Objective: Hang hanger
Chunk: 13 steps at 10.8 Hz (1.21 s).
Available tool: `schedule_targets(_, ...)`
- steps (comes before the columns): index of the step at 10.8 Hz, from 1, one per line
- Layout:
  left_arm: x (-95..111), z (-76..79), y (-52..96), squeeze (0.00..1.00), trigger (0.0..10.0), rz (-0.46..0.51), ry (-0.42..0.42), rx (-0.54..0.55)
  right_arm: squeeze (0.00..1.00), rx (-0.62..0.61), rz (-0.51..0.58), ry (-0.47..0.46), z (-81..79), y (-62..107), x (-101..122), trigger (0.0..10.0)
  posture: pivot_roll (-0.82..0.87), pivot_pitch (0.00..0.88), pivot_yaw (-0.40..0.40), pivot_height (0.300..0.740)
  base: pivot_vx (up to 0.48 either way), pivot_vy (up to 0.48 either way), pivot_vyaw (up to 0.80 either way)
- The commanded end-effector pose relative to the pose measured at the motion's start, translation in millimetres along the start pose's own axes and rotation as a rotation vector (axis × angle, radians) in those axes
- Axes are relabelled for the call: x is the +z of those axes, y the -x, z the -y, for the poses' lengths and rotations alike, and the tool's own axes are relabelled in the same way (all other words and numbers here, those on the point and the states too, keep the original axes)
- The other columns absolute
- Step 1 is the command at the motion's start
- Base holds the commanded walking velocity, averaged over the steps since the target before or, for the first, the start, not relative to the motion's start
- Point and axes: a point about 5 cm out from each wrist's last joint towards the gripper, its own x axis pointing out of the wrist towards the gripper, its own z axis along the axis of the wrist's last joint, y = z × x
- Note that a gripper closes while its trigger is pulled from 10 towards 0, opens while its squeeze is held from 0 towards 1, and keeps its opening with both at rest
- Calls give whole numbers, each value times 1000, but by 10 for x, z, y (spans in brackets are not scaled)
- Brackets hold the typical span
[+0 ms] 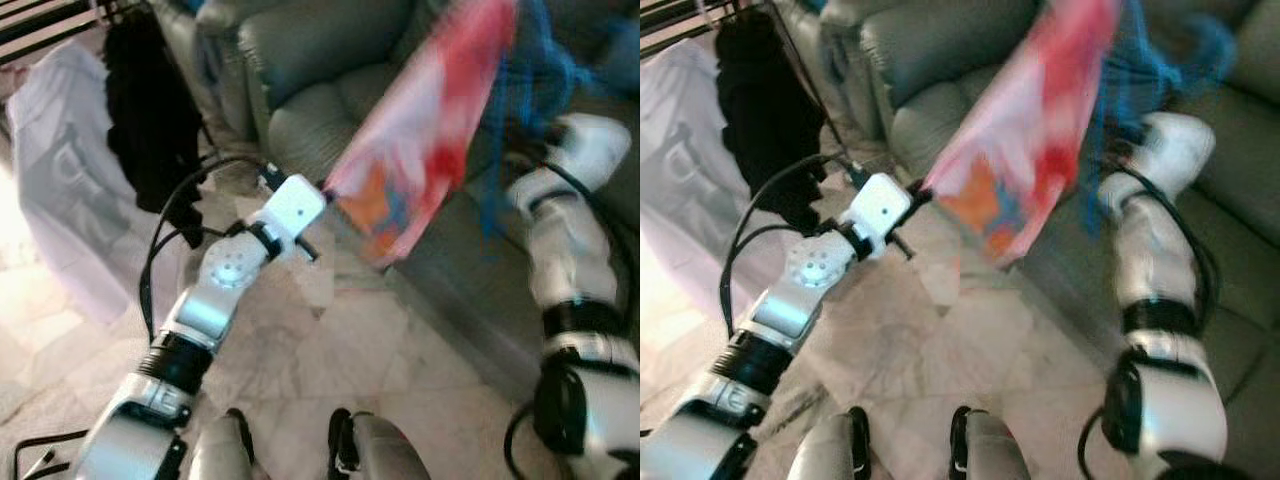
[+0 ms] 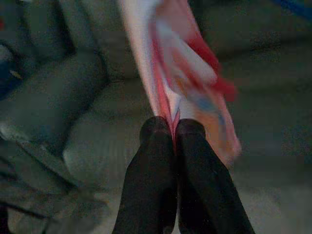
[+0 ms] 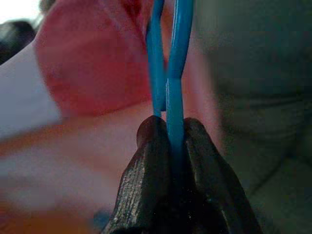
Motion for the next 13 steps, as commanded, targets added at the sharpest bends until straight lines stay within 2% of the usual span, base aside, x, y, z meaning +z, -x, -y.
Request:
schedule_targets(1,-88,99,34,0,10000,-32,-1,-47,0,42,-265,-40,-41,116,-472,10000,-45,148,-69,740,0,0,0)
schedule_targets(2,31,222,70,0,10000,58,108,-146,0,194,-514,61,-101,411,-965,10000,-31,146,-73,740,0,0,0)
schedule_targets(3,-81,91,20,0,10000,2,433,3,0,157,-473,-62,-85,465,-974,10000,-40,145,-66,740,0,0,0)
schedule_targets(4,-421,14,61,0,10000,-220,286,70,0,56,-473,-38,42,452,-951,10000,-40,145,-66,740,0,0,0)
schedule_targets(5,-582,-11,128,0,10000,-320,265,71,0,-107,-465,-66,237,459,-922,10000,-50,145,-67,740,0,0,0)
schedule_targets(6,-501,-25,105,0,10000,-273,287,63,0,-232,-447,-65,391,492,-894,10000,-46,144,-68,740,0,0,0)
schedule_targets(8,-506,-34,115,0,10000,-288,292,72,0,-365,-416,-81,532,542,-869,10000,-42,144,-68,740,0,0,0)
schedule_targets(9,-552,1,116,0,10000,-314,272,55,0,-388,-351,-101,535,509,-803,10000,-41,147,-67,740,0,0,0)
schedule_targets(10,-580,32,138,0,10000,-324,196,16,0,-306,-333,-155,431,449,-790,10000,-44,149,-64,740,0,0,0)
schedule_targets(11,-188,196,112,0,10000,-69,304,-213,0,114,-345,-147,14,403,-774,10000,-42,153,-62,740,0,0,0)
schedule_targets(12,-110,59,66,0,10000,-26,457,-111,0,182,-280,-202,-66,374,-657,10000,-43,154,-61,740,0,0,0)
schedule_targets(13,-778,-293,174,0,10000,-405,516,362,0,-106,-351,-133,232,377,-779,10000,-44,149,-61,740,0,0,0)
